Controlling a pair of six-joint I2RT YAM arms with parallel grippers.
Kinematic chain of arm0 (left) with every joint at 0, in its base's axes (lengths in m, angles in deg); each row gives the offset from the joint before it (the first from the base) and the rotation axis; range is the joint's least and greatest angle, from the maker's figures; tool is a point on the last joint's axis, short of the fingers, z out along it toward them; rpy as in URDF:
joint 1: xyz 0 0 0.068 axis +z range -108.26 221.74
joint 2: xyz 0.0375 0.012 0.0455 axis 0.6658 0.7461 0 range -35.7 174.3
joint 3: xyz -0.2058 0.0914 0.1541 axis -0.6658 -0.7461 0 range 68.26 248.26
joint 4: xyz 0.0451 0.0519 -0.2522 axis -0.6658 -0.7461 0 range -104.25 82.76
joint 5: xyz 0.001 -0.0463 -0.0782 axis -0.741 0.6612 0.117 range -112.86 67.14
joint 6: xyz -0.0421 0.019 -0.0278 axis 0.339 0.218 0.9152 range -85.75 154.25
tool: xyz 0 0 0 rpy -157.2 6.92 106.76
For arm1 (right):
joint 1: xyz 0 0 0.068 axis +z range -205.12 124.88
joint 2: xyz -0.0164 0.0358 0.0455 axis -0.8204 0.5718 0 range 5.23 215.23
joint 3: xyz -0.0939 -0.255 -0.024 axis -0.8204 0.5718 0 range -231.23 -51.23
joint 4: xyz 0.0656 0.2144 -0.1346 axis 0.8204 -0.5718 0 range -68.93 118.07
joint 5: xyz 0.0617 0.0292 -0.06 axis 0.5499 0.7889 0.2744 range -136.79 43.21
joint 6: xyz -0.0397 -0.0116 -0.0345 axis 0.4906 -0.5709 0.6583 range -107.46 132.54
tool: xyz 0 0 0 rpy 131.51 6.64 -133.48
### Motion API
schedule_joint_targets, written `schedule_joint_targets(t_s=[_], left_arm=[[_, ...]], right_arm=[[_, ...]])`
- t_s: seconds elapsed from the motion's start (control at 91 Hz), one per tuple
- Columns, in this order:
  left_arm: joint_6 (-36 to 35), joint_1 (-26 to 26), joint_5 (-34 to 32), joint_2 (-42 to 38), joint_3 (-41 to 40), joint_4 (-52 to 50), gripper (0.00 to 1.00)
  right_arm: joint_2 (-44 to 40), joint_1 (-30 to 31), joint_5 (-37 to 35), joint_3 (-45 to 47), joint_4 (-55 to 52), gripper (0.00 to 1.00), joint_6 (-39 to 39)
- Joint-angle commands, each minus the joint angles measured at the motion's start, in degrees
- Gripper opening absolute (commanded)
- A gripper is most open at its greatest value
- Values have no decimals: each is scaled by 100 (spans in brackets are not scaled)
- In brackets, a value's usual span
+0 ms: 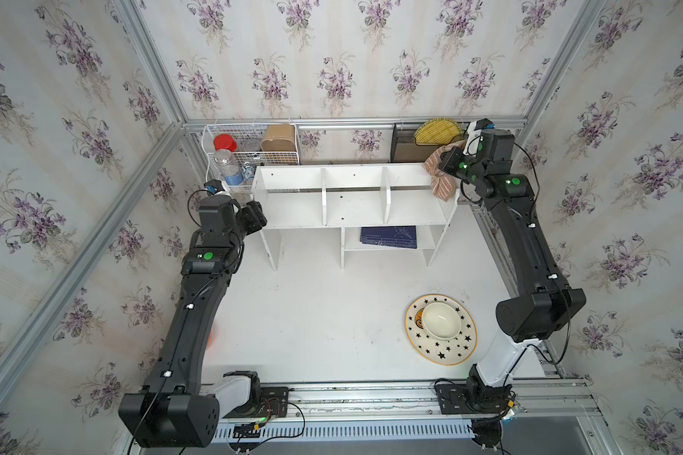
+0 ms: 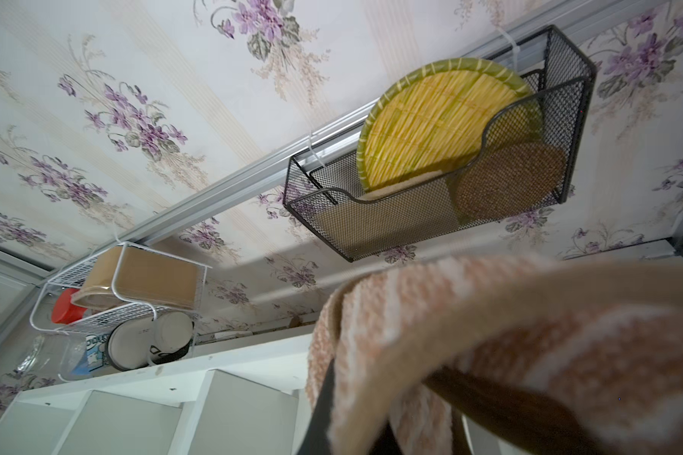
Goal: Wipe the bookshelf clean with a cloth
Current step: Hold the shelf at the center of the board, then wipe the dust from the shelf.
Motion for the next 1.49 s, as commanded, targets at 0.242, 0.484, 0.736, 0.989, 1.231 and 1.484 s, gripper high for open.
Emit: schedule_joint_targets(t_s=[0.242,0.484,0.736,0.989,1.231,1.484], left_arm=[[171,163,1111,312,-337,1145,54],[119,155,1197,341,-481,1237,47],[153,155,1260,402,-717,1480,42],[191,138,1664,477,-1005,1905,36],[197,146,1687,443,-1096,1980,27],[215,144,1638,469,-1142,1975,23]], right_arm=[[231,828,175,20,16,0,381],[-163,945,-942,1069,-41,0,262],[-582,925,-573,2546,731,0,165],[-505,1349,-681,2737,1007,0,149],[-950,733,-1122,2994,841,0,11],[-918,913,-705,3052,905,0,198]])
